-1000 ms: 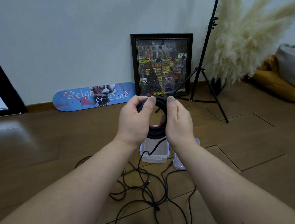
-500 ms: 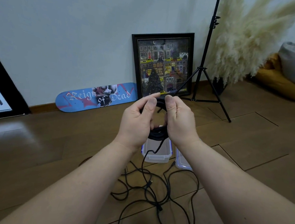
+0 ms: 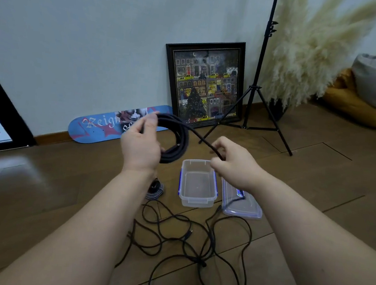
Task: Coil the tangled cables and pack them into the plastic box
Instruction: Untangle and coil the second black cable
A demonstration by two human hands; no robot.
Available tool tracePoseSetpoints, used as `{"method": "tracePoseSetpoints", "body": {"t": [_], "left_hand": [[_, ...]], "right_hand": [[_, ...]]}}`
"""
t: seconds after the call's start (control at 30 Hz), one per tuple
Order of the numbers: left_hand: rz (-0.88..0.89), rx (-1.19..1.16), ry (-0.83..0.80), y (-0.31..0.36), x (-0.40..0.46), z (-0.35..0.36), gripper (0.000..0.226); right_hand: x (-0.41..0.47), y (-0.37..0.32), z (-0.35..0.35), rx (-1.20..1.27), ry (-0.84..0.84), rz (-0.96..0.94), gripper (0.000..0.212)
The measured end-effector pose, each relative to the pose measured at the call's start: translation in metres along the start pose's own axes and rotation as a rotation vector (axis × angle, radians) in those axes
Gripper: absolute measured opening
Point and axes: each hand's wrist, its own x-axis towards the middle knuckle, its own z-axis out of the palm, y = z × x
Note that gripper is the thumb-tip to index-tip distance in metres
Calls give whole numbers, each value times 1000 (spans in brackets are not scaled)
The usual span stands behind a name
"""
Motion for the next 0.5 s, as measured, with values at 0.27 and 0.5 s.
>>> {"method": "tracePoseSetpoints", "body": {"t": [0.27,0.5], "left_hand": [[-35,46,276,-12,23,-19,38],[-38,104,269,-16,22,-25,30]], "right_hand": [[3,9,-12,190,366,1,21],[2,-3,-3,-121,381,-68,14]]}}
